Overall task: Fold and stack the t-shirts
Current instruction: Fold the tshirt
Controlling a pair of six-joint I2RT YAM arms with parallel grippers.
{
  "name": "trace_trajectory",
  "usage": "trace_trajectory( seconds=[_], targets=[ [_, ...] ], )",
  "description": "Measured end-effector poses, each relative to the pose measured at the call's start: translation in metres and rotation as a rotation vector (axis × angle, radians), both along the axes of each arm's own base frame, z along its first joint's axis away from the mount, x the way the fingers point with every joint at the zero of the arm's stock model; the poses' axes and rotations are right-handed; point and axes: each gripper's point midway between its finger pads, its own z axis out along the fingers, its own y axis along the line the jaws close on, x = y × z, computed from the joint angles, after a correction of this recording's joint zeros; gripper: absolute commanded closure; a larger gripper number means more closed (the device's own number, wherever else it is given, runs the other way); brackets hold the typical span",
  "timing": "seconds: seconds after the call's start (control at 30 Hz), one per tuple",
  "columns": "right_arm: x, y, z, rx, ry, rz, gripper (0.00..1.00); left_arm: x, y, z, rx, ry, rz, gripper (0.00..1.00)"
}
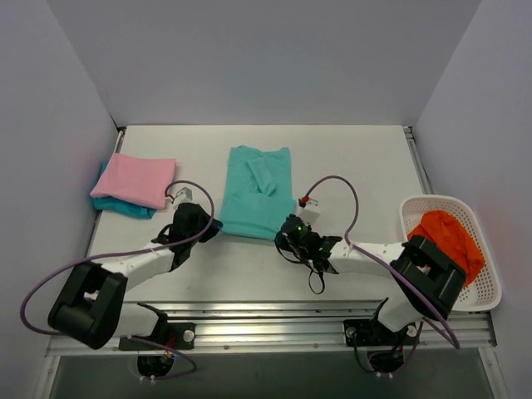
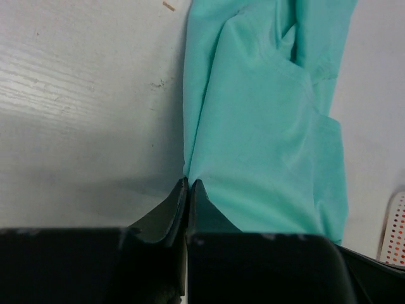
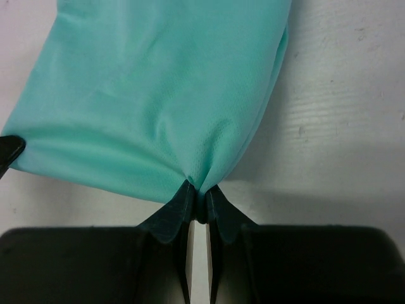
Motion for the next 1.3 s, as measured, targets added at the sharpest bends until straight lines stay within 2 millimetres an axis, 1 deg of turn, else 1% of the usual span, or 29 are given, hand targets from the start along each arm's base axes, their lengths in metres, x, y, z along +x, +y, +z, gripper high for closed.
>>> trace_trajectory(
  seconds=[0.17,0.23,0.3,0.4,0.5,0.6,0.67,0.77,0.83,0.93,1.0,1.13,1.2,1.27,1.3],
  targets=[
    [-0.025,0.0,0.024,-0.03,-0.017,0.014,1.0,-0.022,0.0,0.035,-0.01,-0.057,-0.028,0.98],
    [-0.029,0.0,0.032,-0.049,-0.021,0.016,0.99,-0.027,0.001,0.047,-0.017,-0.08,-0.033,0.98],
    [-0.026,0.0,0.041,-0.064,-0.028,0.004,0.99,-0.031,0.004,0.053,-0.015,-0.086,-0.033,0.98],
    [-0.015,0.003,0.059,-0.089,-0.052,-0.012,0.99,-0.034,0.007,0.053,-0.001,-0.066,-0.028,0.98],
    [0.004,0.009,0.081,-0.11,-0.079,-0.026,1.0,-0.029,0.008,0.059,0.013,-0.063,-0.014,0.98],
    [0.034,0.012,0.098,-0.134,-0.103,-0.055,1.0,-0.012,0.006,0.074,0.019,-0.075,0.002,0.98],
    [0.055,0.01,0.103,-0.152,-0.111,-0.079,1.0,0.003,0.004,0.084,0.018,-0.088,0.012,0.98],
    [0.083,0.008,0.101,-0.185,-0.104,-0.1,1.0,0.022,0.001,0.096,0.016,-0.1,0.023,0.98],
    [0.094,0.006,0.093,-0.21,-0.09,-0.101,1.0,0.033,0.0,0.1,0.017,-0.101,0.025,0.98],
    [0.108,0.006,0.083,-0.24,-0.069,-0.096,1.0,0.045,-0.001,0.101,0.016,-0.094,0.026,0.98],
    [0.116,0.009,0.077,-0.252,-0.059,-0.085,1.0,0.052,0.0,0.1,0.017,-0.088,0.029,0.98],
    [0.13,0.012,0.075,-0.257,-0.049,-0.069,1.0,0.072,0.003,0.099,0.01,-0.078,0.04,0.98],
    [0.145,0.013,0.076,-0.25,-0.047,-0.07,1.0,0.089,0.005,0.098,0.001,-0.073,0.043,0.98],
    [0.167,0.015,0.08,-0.233,-0.048,-0.073,1.0,0.116,0.007,0.094,-0.008,-0.063,0.051,0.98],
    [0.183,0.016,0.081,-0.223,-0.05,-0.077,0.99,0.133,0.009,0.09,-0.011,-0.057,0.057,0.98]
  ],
)
